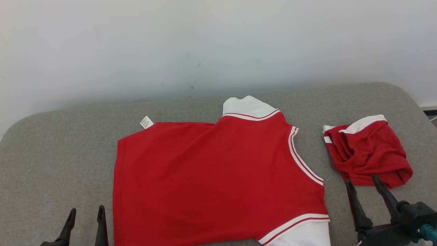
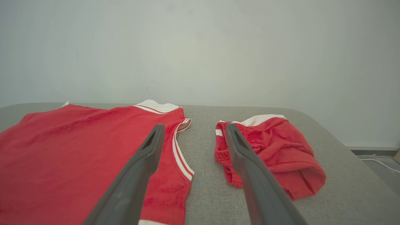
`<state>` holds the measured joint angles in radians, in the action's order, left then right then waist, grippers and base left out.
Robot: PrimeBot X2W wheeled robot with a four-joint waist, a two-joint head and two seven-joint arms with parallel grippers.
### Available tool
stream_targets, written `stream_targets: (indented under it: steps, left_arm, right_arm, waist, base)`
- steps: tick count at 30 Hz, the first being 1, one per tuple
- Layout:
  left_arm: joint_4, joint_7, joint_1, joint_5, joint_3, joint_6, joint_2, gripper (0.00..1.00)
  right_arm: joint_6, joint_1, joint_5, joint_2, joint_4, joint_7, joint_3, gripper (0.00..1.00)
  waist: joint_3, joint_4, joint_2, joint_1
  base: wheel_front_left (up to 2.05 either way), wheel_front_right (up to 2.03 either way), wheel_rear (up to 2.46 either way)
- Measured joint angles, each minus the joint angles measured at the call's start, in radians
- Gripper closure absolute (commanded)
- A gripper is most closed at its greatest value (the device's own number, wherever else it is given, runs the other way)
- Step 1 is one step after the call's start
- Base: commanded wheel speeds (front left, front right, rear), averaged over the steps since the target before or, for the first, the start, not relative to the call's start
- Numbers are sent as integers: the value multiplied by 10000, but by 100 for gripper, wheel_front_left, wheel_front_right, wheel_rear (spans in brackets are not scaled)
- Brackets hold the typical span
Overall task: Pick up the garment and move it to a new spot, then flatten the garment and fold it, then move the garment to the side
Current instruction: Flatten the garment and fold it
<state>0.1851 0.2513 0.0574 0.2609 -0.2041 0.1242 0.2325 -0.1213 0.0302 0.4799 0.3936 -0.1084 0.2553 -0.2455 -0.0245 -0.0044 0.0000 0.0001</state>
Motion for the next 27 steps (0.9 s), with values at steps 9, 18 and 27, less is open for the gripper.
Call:
stream_targets:
  steps: [9, 18, 27]
  left_arm:
    - [92, -648, 2, 234, -514, -453, -148, 0]
    - [545, -1662, 275, 761, -767, -959, -184, 0]
    - [890, -2677, 230, 1030, -861, -1170, -165, 0]
  right_arm:
    - [602, 432, 658, -180, -253, -453, -372, 0]
    - [951, 995, 1020, -6, -441, -1576, -738, 0]
    - [1035, 1134, 1413, 123, -303, -2658, -886, 0]
  waist:
    - [133, 224, 0, 0]
    - [296, 356, 0, 0]
    - [647, 471, 0, 0]
  base:
    - [0, 0, 0]
    - [0, 0, 0]
    - [0, 0, 0]
